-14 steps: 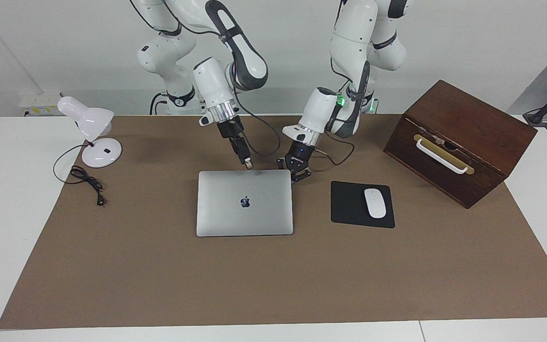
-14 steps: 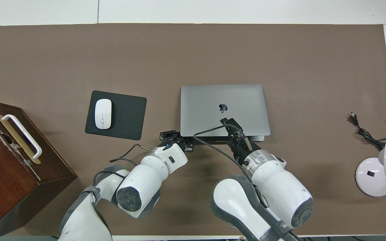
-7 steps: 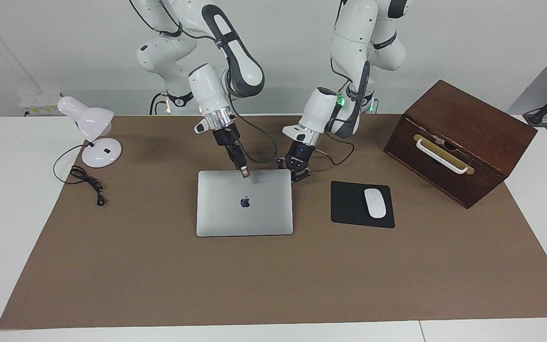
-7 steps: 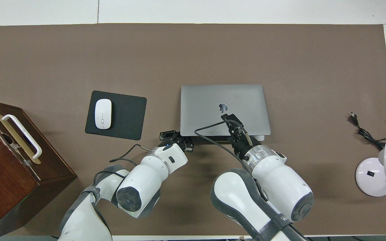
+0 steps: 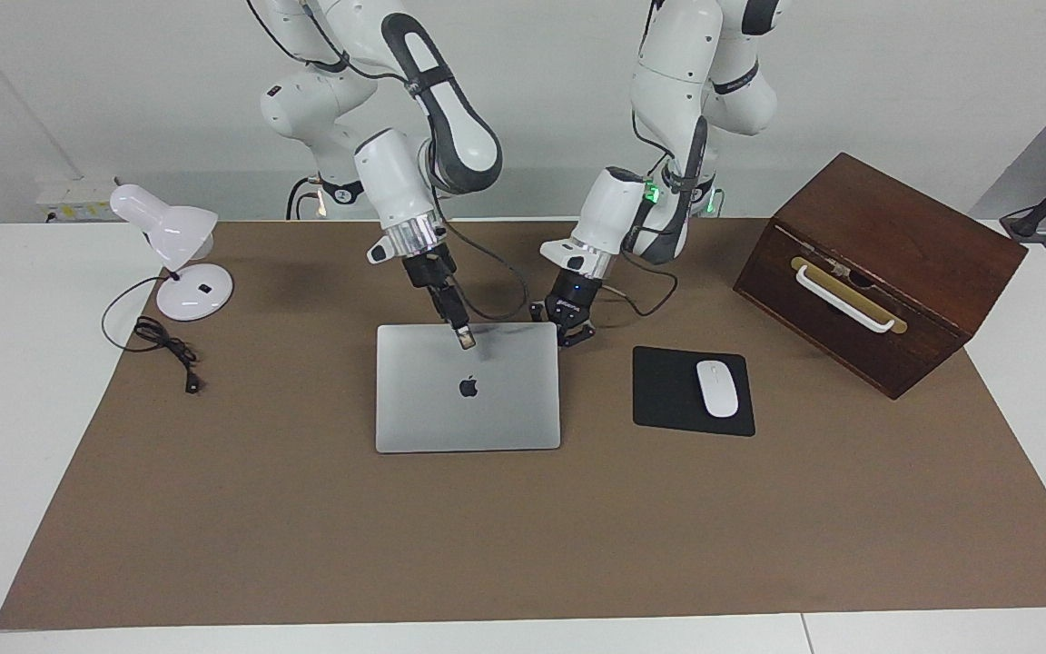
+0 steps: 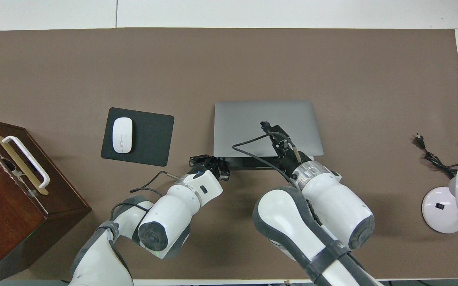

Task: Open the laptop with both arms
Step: 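Slide the right gripper under the laptop lid's near edge, then lift the laptop lid upward with the right gripper, left gripper holding base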

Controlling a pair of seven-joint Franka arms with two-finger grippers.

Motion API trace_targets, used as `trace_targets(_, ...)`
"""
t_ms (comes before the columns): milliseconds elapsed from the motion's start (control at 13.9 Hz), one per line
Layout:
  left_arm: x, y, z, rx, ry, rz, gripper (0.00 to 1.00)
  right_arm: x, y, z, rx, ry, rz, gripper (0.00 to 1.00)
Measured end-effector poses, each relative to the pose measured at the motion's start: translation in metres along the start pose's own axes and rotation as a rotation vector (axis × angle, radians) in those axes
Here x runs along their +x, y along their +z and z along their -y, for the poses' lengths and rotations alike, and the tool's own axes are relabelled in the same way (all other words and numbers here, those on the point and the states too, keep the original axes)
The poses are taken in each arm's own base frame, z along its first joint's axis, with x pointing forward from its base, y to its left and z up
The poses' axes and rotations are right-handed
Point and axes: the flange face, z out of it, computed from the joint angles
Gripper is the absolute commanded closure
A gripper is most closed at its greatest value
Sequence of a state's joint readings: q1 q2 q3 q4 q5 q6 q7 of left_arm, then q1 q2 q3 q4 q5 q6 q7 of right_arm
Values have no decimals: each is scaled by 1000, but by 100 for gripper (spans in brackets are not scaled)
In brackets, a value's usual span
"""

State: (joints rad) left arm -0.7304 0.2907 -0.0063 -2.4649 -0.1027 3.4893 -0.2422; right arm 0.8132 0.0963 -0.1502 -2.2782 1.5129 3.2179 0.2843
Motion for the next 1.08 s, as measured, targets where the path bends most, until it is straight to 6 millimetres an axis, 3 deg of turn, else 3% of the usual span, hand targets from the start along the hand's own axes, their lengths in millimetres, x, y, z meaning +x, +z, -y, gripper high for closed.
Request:
trace_targets(721,0,0,0,0,0,0,100,24,7,61,110,17,-36,0)
trace_targets(1081,0,0,0,0,0,0,100,33,12,82,146,28,-50,0)
